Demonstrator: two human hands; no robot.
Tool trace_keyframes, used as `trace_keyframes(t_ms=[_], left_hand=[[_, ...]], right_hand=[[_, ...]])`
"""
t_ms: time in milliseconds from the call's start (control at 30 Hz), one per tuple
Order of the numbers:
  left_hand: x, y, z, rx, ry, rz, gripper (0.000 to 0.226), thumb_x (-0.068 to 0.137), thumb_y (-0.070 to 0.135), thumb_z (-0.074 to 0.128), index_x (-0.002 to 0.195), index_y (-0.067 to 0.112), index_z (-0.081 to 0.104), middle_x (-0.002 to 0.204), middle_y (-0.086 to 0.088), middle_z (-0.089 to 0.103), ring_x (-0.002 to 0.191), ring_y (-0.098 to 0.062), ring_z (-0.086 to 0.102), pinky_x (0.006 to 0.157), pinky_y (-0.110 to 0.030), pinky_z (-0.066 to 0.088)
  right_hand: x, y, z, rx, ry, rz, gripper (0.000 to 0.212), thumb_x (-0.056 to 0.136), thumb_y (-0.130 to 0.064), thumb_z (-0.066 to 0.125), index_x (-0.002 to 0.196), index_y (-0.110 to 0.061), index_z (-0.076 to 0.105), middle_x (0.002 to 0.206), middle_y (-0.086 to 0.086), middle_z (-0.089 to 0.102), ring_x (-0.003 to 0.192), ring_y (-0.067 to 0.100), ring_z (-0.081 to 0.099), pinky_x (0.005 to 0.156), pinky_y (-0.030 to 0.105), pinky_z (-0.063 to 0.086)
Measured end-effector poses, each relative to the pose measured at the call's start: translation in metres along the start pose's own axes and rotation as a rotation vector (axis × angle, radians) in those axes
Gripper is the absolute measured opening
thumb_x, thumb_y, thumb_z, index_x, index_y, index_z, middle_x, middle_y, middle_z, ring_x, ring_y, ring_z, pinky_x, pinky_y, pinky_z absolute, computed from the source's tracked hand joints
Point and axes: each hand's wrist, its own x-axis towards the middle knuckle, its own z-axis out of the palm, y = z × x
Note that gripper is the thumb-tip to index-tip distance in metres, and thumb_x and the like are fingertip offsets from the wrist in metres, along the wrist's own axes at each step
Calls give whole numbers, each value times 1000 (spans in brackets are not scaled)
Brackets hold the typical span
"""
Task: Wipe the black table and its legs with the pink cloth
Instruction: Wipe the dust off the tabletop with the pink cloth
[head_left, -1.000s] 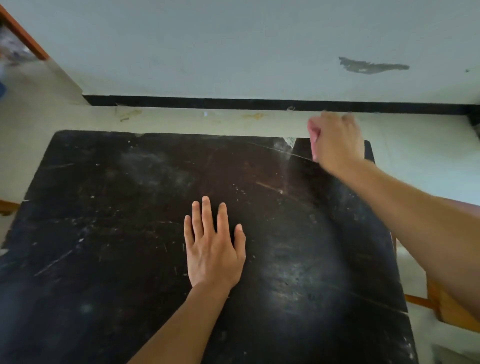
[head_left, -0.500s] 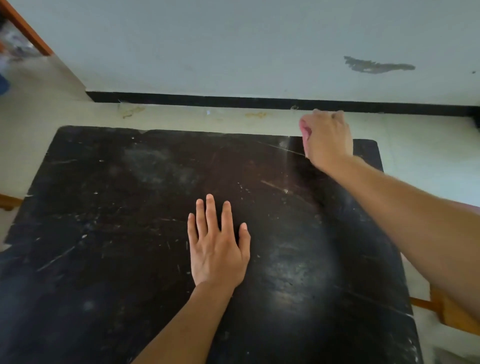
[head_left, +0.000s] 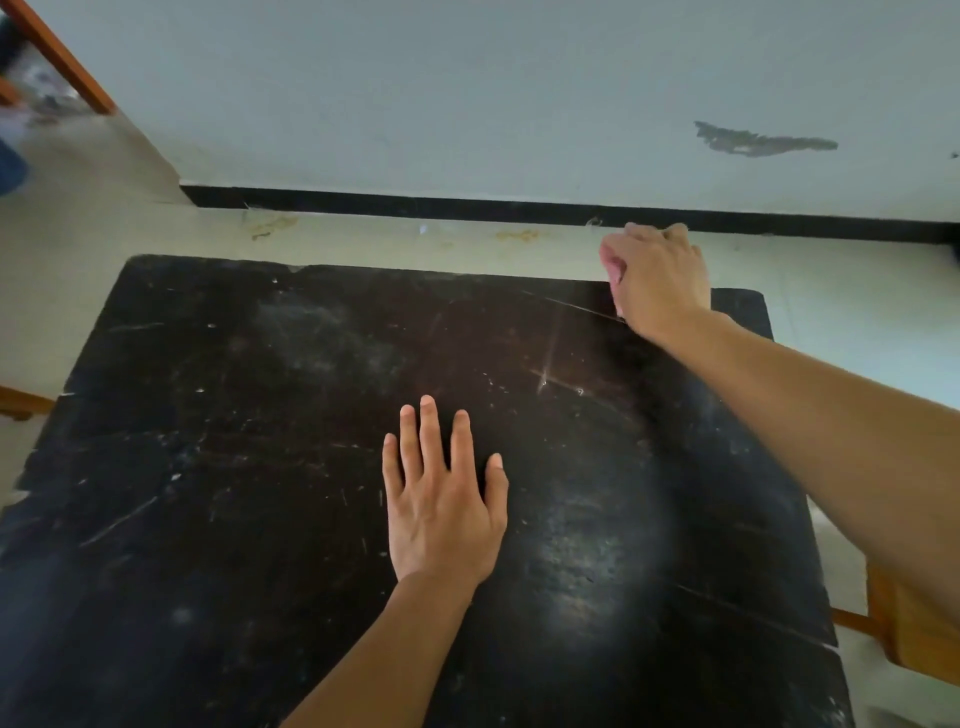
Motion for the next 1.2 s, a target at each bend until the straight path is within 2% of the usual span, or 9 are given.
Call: trace_keyframes(t_ms=[67, 167, 267, 500, 667, 733, 867, 1033, 1200], left_hand=[[1, 0, 0, 5, -3, 4, 59, 95, 48, 27, 137, 13, 48, 151, -18, 35, 141, -34, 29, 113, -50, 25], [2, 1, 0, 11, -9, -9, 58, 95, 49, 28, 137, 15, 48, 151, -17, 34, 142, -33, 28, 113, -49, 23], [1, 1, 0, -13, -23, -8, 58, 95, 48, 28, 138, 15, 46, 153, -16, 32, 143, -32, 24, 116, -48, 21], [-1, -1, -1, -22, -22, 1, 57, 95, 47, 30, 137, 13, 48, 151, -18, 34, 142, -34, 28, 114, -48, 23], [1, 0, -3, -14, -50, -7, 58, 94, 48, 30, 137, 13, 48, 151, -18, 34, 142, -34, 28, 114, -48, 22], [2, 0, -4, -13, -67, -8, 59, 94, 49, 28, 138, 14, 48, 152, -17, 34, 142, -33, 28, 114, -48, 21], [3, -4, -6, -21, -96, -10, 62, 95, 51, 22, 141, 15, 42, 154, -16, 28, 144, -33, 23, 115, -47, 16], [2, -2, -12, -54, -161, -27, 60, 98, 50, 24, 148, 18, 29, 160, -13, 12, 148, -28, 5, 119, -45, 6], [0, 3, -14, -77, -148, -44, 60, 97, 48, 26, 149, 17, 26, 160, -12, 9, 148, -27, 2, 120, -45, 5]], right_hand=[[-37, -9, -2, 30, 86, -101, 22, 95, -14, 31, 92, -19, 53, 118, 2, 60, 102, 26, 46, 88, 40, 44], [-118, -33, 18, 112, 59, -407, 32, 95, -18, 58, 127, -19, 61, 136, 2, 56, 102, 27, 52, 80, 41, 48], [-119, -40, 38, 87, 41, -562, 45, 88, -16, 67, 132, -22, 58, 141, 1, 52, 103, 30, 54, 76, 43, 49], [31, 10, 10, -146, -68, 149, 24, 88, -1, 52, 106, -13, 63, 109, 12, 58, 105, 35, 45, 83, 42, 44], [-35, -29, 20, -3, 26, -256, 31, 93, -6, 54, 120, -22, 56, 136, 5, 50, 118, 30, 42, 97, 43, 40], [-39, -24, 30, -36, -30, -198, 40, 95, -9, 52, 132, -23, 51, 143, 7, 44, 125, 33, 39, 101, 48, 39], [7, -1, 8, -62, -146, 254, 21, 89, -9, 57, 109, -13, 64, 109, 11, 59, 109, 32, 47, 90, 44, 44], [-119, -24, -5, 68, 59, -71, 34, 88, -7, 60, 118, -24, 60, 136, 4, 53, 114, 29, 46, 92, 43, 43], [-239, 6, 26, 40, -25, -225, 59, 88, -23, 65, 143, -28, 45, 148, -4, 45, 109, 24, 49, 78, 35, 45]])
